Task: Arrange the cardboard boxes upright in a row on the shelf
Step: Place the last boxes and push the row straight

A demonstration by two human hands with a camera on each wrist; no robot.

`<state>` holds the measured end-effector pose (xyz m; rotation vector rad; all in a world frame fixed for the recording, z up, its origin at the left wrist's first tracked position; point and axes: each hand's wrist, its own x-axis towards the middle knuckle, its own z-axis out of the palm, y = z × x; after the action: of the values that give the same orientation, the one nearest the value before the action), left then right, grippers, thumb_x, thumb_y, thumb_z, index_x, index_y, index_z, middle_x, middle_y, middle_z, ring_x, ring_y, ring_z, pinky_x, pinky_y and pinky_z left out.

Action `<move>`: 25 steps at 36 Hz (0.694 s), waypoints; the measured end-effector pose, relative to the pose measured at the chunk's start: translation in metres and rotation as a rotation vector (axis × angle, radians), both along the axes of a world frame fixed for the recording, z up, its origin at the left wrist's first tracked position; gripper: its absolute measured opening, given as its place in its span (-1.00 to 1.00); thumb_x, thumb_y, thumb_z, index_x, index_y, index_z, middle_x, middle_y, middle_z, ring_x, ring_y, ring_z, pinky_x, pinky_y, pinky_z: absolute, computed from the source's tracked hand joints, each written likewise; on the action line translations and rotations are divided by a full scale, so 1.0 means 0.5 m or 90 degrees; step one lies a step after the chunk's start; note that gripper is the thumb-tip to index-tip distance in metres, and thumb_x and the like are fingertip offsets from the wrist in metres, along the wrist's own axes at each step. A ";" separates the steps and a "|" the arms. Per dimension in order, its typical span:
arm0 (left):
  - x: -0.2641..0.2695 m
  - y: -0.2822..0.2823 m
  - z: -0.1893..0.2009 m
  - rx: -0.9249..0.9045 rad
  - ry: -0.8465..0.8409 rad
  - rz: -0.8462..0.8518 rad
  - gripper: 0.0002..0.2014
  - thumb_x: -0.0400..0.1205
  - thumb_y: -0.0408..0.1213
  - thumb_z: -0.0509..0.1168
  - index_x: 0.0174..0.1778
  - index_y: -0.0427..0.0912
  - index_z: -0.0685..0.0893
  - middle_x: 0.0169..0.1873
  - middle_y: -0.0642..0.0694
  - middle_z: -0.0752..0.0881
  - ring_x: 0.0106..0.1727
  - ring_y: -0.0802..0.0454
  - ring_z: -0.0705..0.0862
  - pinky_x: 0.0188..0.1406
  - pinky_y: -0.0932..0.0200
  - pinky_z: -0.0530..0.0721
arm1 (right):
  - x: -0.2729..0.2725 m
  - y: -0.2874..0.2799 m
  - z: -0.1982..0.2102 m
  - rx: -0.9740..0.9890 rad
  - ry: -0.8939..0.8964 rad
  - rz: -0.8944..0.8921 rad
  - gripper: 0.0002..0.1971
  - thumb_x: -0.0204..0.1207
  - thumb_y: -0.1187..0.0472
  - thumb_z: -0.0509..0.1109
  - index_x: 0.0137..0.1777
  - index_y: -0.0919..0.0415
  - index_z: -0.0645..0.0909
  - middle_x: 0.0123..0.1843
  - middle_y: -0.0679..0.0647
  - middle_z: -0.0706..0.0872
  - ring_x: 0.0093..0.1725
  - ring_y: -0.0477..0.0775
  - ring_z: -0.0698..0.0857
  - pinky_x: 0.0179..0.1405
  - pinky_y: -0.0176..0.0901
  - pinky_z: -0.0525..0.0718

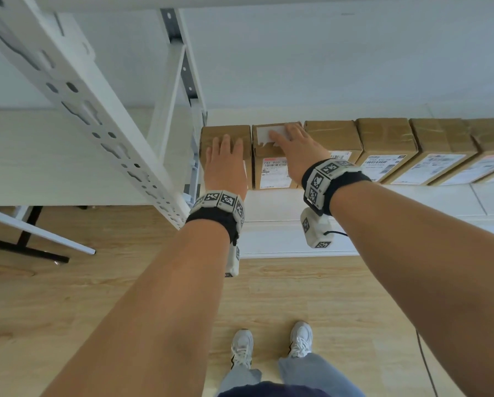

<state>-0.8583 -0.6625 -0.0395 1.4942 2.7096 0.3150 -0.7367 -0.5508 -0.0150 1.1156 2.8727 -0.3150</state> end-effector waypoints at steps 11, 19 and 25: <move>0.002 0.005 -0.008 -0.005 0.030 0.010 -0.39 0.69 -0.35 0.18 0.67 -0.12 0.16 0.68 -0.20 0.14 0.70 -0.21 0.05 0.69 -0.10 0.05 | 0.002 -0.006 -0.015 0.032 0.022 -0.007 -0.12 0.43 0.51 0.27 0.68 -0.04 0.06 0.71 0.17 0.00 0.70 0.20 0.00 0.57 0.11 0.31; 0.025 0.025 0.002 -0.005 0.014 0.041 -0.37 0.67 -0.19 0.18 0.65 -0.22 0.14 0.66 -0.29 0.13 0.69 -0.28 0.06 0.68 -0.13 0.06 | 0.026 0.017 0.006 0.005 0.037 -0.040 0.00 0.36 0.48 0.41 0.71 0.04 -0.05 0.72 0.18 0.00 0.70 0.19 -0.04 0.67 0.07 0.01; 0.074 0.077 0.017 0.000 0.020 -0.021 -0.27 0.65 -0.27 0.24 0.69 -0.16 0.03 0.69 -0.24 0.00 0.71 -0.21 -0.04 0.70 -0.07 -0.06 | 0.087 0.070 0.007 0.016 0.014 -0.076 -0.05 0.40 0.46 0.33 0.71 0.03 -0.05 0.73 0.16 -0.03 0.71 0.19 -0.08 0.68 0.12 -0.07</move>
<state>-0.8215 -0.6238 -0.0310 1.5547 2.7067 0.2929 -0.6932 -0.5158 -0.0115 1.2986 2.8426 -0.2981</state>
